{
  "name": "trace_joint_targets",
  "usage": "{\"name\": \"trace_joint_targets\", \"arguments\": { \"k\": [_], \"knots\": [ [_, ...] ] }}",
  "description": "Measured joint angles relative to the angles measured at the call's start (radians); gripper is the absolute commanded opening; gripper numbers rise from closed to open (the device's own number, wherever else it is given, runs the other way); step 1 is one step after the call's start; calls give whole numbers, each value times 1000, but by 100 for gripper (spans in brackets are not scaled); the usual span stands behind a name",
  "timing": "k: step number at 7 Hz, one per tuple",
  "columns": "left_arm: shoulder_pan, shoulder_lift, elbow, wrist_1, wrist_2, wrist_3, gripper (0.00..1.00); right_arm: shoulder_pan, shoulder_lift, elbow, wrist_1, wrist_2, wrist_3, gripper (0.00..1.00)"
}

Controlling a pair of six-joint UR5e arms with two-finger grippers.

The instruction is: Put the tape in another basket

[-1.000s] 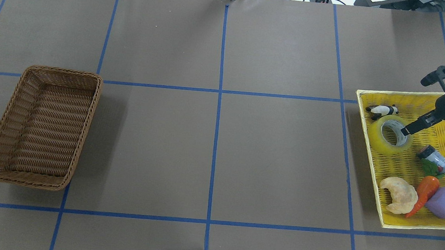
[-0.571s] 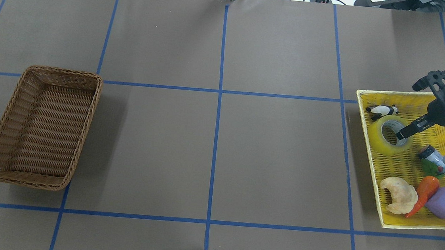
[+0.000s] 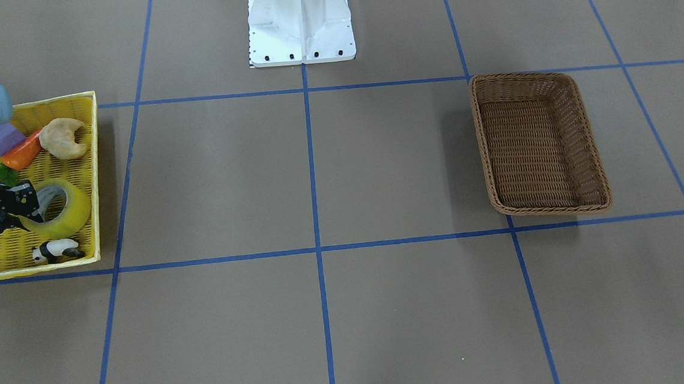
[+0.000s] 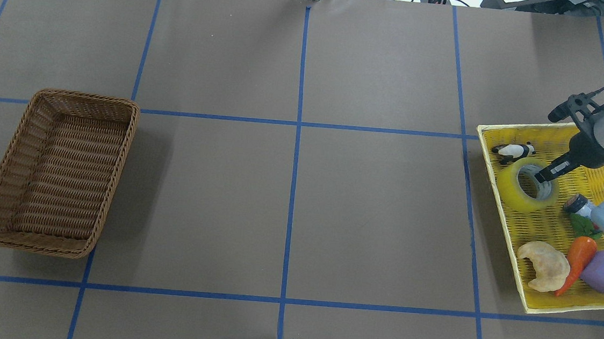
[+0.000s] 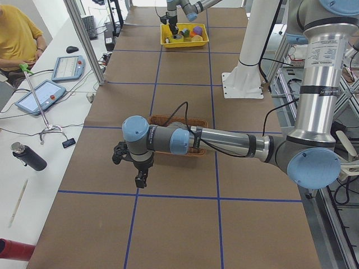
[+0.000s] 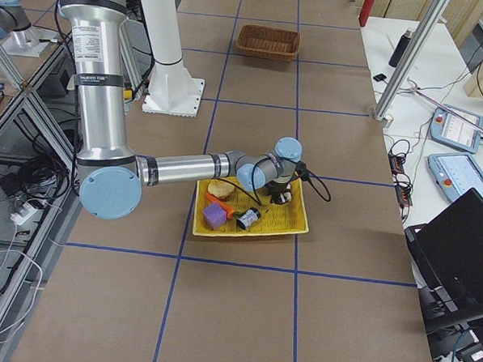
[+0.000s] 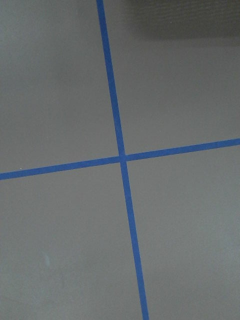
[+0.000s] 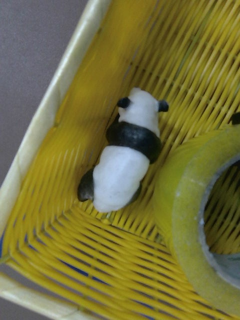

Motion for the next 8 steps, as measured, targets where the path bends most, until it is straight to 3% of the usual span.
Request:
{"name": "trace_joint_targets", "arguments": {
  "k": [4, 8],
  "knots": [
    [0, 1, -13, 0, -1, 0, 98, 97, 19, 106, -13, 20, 3, 0],
    [1, -25, -115, -13, 0, 1, 98, 101, 221, 97, -14, 20, 203, 0]
  ]
}}
